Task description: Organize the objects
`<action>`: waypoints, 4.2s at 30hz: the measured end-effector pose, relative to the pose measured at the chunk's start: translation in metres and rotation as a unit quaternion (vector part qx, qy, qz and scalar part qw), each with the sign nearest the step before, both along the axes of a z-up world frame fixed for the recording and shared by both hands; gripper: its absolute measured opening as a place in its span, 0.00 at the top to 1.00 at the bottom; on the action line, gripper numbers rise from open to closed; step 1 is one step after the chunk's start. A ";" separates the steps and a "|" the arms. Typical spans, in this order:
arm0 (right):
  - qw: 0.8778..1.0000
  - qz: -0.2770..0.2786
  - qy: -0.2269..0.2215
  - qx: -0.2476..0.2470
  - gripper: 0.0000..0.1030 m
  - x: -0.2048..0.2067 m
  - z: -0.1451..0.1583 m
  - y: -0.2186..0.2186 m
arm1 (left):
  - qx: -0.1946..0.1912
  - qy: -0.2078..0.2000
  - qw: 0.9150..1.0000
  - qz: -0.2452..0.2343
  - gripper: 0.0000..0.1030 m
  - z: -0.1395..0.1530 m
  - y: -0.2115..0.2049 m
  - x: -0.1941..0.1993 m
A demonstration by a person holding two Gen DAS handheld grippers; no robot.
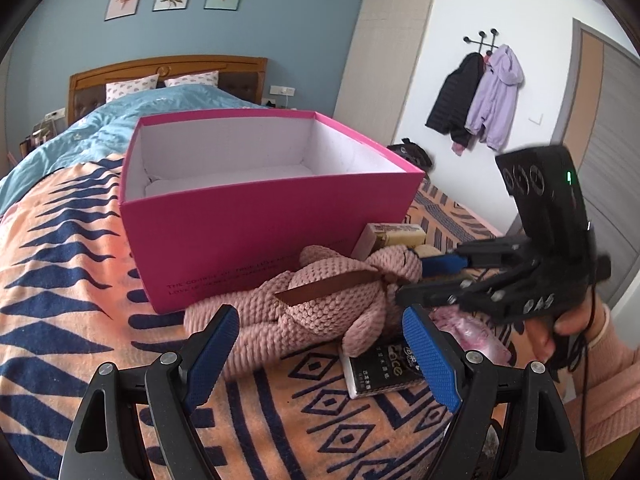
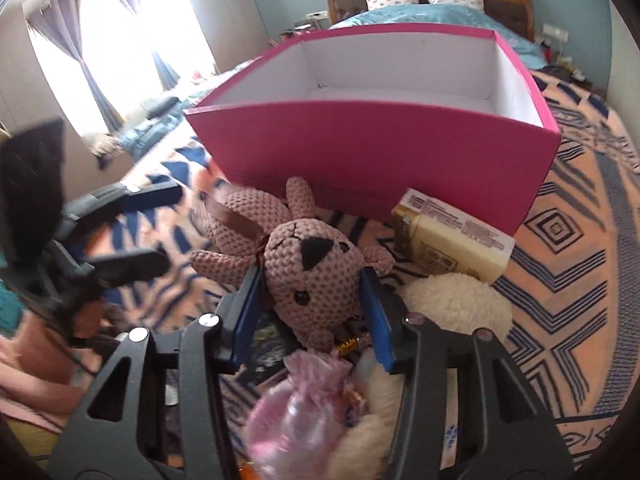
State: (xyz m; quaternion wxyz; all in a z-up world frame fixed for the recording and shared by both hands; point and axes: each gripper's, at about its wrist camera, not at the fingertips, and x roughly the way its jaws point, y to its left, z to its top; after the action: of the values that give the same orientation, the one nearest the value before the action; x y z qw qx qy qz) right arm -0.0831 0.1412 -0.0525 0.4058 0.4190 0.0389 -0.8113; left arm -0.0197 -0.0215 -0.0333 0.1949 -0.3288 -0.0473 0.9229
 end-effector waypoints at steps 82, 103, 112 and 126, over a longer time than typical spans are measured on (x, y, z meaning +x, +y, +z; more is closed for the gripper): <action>1.000 0.000 0.022 -0.008 0.53 -0.148 0.064 -0.074 | -0.014 -0.066 0.994 0.089 0.44 0.043 -0.043 -0.156; 0.999 -0.011 0.024 -0.025 0.51 -0.116 0.064 -0.058 | 0.001 0.006 0.995 0.098 0.20 0.064 -0.052 -0.111; 0.992 0.049 0.074 -0.093 0.43 -0.030 0.105 -0.005 | 0.089 0.079 0.992 0.051 0.12 0.104 -0.061 -0.037; 0.992 0.107 0.028 -0.067 0.40 0.066 0.051 0.021 | 0.121 0.087 0.989 -0.015 0.10 0.092 -0.035 0.065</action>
State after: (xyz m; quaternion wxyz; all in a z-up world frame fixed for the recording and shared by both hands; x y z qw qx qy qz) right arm -0.0176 0.1619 -0.0011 0.5166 0.3614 0.0403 -0.7752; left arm 0.0450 -0.0566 0.0592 0.2503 -0.2219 -0.1367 0.9324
